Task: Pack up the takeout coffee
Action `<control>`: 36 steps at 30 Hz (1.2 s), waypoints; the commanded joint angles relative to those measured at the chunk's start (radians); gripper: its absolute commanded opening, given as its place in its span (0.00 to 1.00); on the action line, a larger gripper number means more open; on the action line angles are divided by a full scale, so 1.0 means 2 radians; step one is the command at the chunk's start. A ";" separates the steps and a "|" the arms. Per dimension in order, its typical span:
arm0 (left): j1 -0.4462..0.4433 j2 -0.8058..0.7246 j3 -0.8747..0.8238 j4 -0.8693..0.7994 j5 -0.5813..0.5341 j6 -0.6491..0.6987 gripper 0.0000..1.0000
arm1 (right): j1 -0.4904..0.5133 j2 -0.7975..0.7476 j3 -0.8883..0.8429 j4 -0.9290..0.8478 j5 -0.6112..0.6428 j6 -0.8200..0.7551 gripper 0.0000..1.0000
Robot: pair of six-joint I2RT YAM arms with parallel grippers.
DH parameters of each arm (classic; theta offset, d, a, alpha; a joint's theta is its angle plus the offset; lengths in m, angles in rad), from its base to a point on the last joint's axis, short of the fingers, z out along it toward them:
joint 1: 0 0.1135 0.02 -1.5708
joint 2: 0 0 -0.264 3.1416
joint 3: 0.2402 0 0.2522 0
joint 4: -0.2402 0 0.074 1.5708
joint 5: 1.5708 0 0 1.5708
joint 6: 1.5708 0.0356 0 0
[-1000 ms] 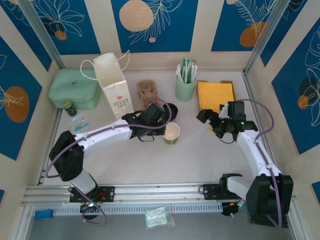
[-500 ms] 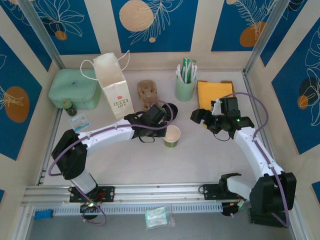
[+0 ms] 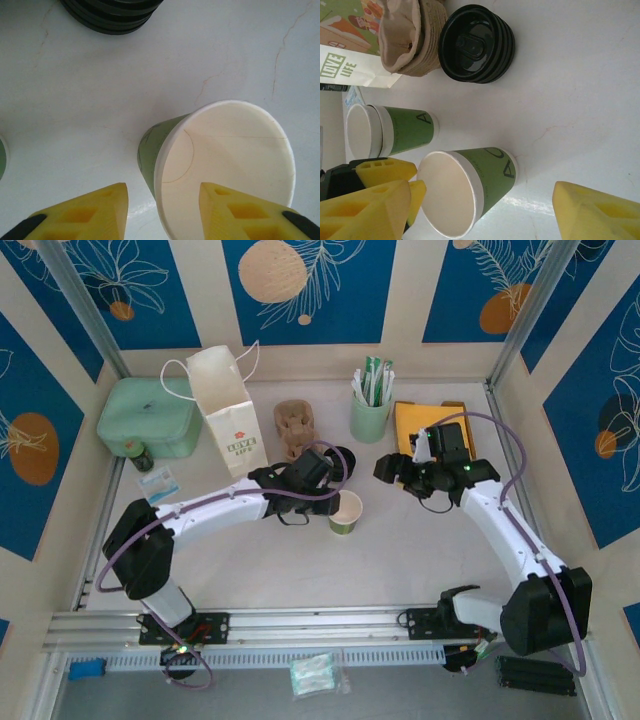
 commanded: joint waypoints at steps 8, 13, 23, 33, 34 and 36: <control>0.006 -0.080 0.034 -0.036 -0.026 0.026 0.66 | 0.021 0.090 0.069 -0.021 0.002 -0.035 0.59; 0.034 -0.111 0.029 -0.040 -0.029 0.037 0.74 | 0.030 0.151 0.113 -0.034 0.017 -0.047 0.41; 0.112 -0.111 0.011 -0.013 0.020 0.049 0.95 | 0.055 0.275 0.211 -0.072 0.074 -0.070 0.42; 0.142 -0.092 0.008 0.000 0.050 0.048 0.99 | 0.071 0.386 0.304 -0.096 0.126 -0.080 0.41; 0.143 -0.092 0.008 0.000 0.053 0.049 0.99 | 0.072 0.394 0.311 -0.097 0.128 -0.079 0.41; 0.146 -0.092 0.007 -0.001 0.056 0.049 1.00 | 0.074 0.407 0.323 -0.098 0.130 -0.079 0.41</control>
